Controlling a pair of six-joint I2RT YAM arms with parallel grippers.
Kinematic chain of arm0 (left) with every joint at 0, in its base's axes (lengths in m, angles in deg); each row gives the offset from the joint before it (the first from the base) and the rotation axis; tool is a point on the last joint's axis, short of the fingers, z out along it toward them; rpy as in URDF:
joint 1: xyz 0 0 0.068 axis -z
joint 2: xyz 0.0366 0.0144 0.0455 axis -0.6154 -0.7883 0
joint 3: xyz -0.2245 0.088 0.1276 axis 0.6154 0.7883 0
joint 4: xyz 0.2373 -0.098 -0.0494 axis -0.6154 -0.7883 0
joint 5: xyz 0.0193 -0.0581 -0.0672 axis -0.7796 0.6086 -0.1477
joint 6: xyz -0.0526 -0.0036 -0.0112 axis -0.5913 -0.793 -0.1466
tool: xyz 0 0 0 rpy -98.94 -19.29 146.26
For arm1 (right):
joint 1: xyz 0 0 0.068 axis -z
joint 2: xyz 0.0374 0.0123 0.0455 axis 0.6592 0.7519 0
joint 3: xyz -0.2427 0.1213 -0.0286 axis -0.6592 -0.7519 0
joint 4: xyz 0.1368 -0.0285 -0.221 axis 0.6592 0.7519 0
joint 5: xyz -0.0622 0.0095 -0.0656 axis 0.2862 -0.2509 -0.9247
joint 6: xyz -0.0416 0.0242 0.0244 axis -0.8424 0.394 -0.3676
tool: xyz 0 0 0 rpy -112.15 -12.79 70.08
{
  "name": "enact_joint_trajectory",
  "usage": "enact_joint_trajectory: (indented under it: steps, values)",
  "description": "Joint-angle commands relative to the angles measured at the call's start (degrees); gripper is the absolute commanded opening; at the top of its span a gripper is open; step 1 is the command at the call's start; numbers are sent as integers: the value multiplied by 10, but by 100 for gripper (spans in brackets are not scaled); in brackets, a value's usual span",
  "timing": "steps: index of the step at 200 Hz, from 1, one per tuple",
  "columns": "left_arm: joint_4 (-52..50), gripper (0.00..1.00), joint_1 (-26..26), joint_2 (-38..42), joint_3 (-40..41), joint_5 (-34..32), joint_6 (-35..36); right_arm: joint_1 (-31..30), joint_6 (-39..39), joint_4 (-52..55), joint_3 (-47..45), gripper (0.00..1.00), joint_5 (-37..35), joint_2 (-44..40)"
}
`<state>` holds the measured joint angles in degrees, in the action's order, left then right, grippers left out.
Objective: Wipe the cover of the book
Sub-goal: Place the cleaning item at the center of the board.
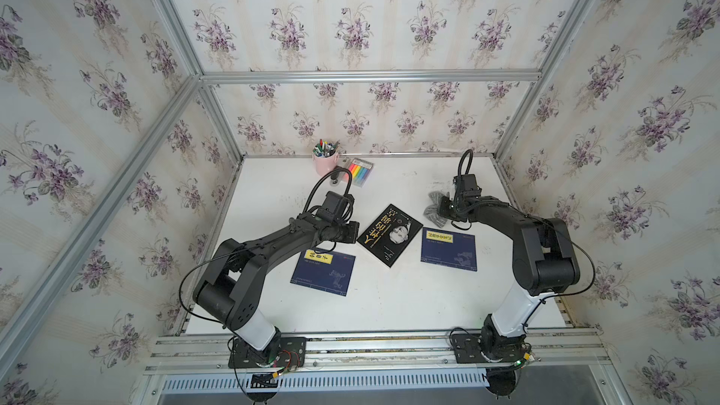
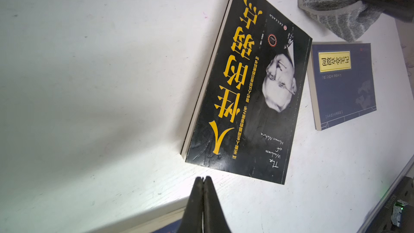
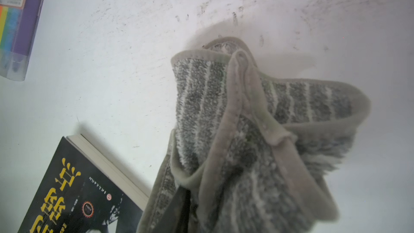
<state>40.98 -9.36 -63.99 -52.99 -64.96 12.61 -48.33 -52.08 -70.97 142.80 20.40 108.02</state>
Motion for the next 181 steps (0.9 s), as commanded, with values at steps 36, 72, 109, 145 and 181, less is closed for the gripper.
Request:
enact_joint_trajectory:
  steps: [36, 72, 109, 145, 181]
  values:
    - [-3, 9, 0, 13, 5, -11, 6, 1, 1, 4, -3, 41, -26, 0]
    - [4, 22, 0, 47, 29, -28, 11, 1, 4, 23, -10, 53, -51, -17]
    - [-9, 46, 0, 72, 32, -63, 26, 2, -2, 40, -22, 90, -58, -48]
    - [-33, 71, -8, 90, 28, -110, 44, 2, -4, 34, -40, 100, -53, -97]
    - [-56, 86, -43, 114, 34, -138, 64, 2, -2, 26, -39, 100, -54, -149]
